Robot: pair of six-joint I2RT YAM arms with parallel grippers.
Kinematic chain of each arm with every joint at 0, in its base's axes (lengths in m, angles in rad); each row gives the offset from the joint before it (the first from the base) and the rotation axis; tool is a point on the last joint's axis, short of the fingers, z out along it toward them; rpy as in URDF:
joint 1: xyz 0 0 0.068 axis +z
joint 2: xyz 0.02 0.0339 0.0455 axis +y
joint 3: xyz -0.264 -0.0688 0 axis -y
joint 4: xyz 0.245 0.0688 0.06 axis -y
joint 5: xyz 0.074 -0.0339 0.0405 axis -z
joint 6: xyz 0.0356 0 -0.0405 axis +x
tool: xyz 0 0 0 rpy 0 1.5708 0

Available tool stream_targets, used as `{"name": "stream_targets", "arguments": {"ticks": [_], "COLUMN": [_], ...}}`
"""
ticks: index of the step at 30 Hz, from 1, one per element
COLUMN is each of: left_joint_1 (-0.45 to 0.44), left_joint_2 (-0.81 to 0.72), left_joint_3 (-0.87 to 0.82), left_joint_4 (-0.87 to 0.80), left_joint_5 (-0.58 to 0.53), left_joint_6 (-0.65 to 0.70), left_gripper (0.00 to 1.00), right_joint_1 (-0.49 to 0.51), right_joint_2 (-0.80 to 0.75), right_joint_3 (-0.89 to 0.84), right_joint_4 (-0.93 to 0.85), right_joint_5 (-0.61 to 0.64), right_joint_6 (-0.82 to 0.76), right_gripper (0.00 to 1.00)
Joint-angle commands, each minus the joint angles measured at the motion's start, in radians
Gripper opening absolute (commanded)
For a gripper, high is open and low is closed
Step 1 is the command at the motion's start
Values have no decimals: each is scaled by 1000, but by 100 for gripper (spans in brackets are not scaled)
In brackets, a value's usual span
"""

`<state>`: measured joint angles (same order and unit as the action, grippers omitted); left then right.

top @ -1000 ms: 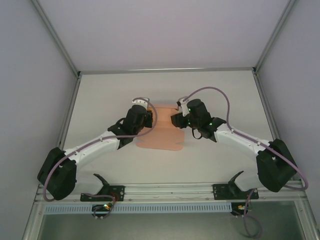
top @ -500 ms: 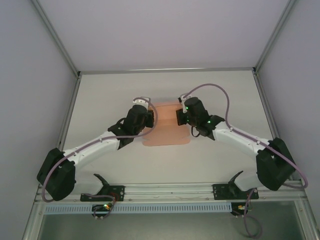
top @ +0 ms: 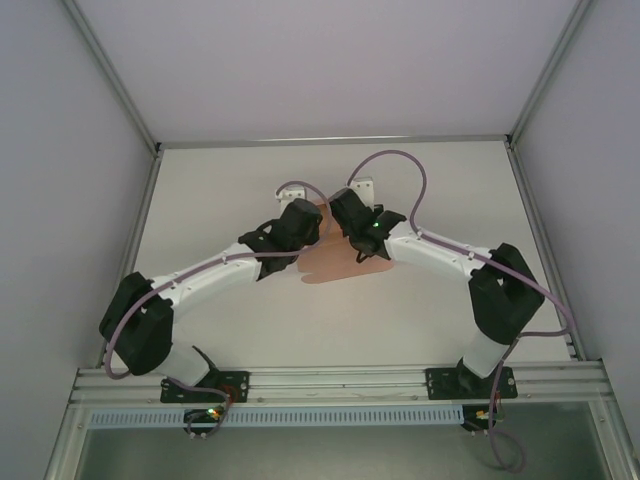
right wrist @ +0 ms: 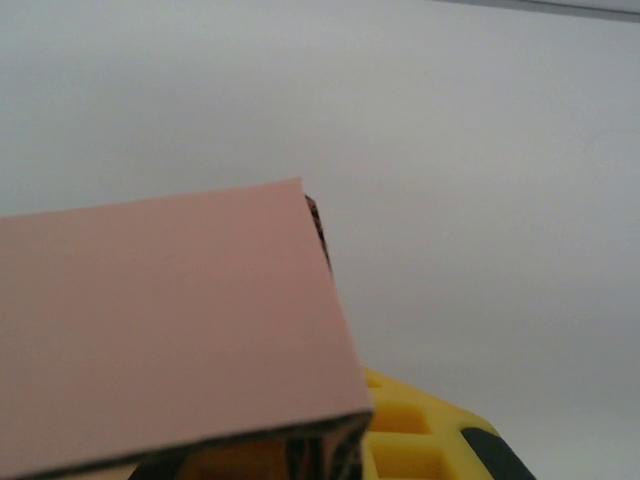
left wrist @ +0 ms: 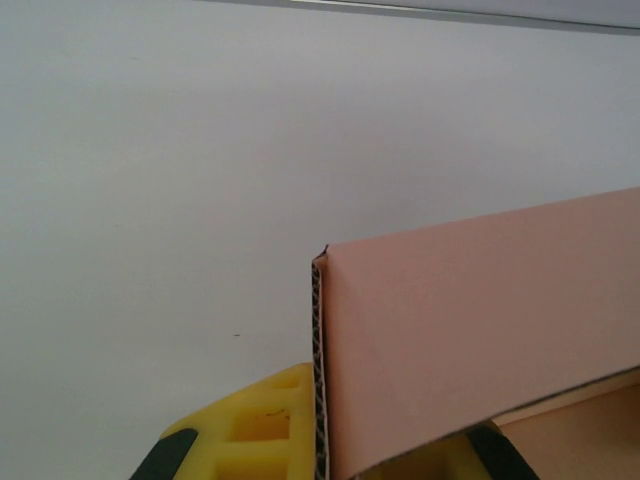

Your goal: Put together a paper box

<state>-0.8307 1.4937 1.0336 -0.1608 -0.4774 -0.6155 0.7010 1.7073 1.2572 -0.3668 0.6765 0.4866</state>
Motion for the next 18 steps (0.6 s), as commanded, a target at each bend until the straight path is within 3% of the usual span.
{"name": "stream_targets", "arguments": {"ticks": [1,6,11,14,15,18], "left_joint_1": [39,41,38,37,37,34], "left_joint_2": [-44,-32,-25,-19,-19,-19], "left_joint_3": [-10,-3,-2,6,7,8], "left_joint_4": [-198,-194,-174,-176,-175,-159], "left_joint_5": [-210,-201,-178,-168,-166,-153], "left_joint_6": [-40,-50,-43,-38,-37,-27], "left_gripper": [0,0,0,0,0,0], "right_joint_1": [-101,-92,-94,-79,-71,-71], "right_joint_2": [47,126,113,56,28,-46], "right_joint_3": [-14,79,27,-85,-157,-352], "right_joint_4": [-191,-315,-186,111,309,734], "right_joint_5": [490,616,540,435,368,63], "right_joint_6": [48,65,18,-129,-255,-400], "right_gripper": [0,0,0,0,2,10]}}
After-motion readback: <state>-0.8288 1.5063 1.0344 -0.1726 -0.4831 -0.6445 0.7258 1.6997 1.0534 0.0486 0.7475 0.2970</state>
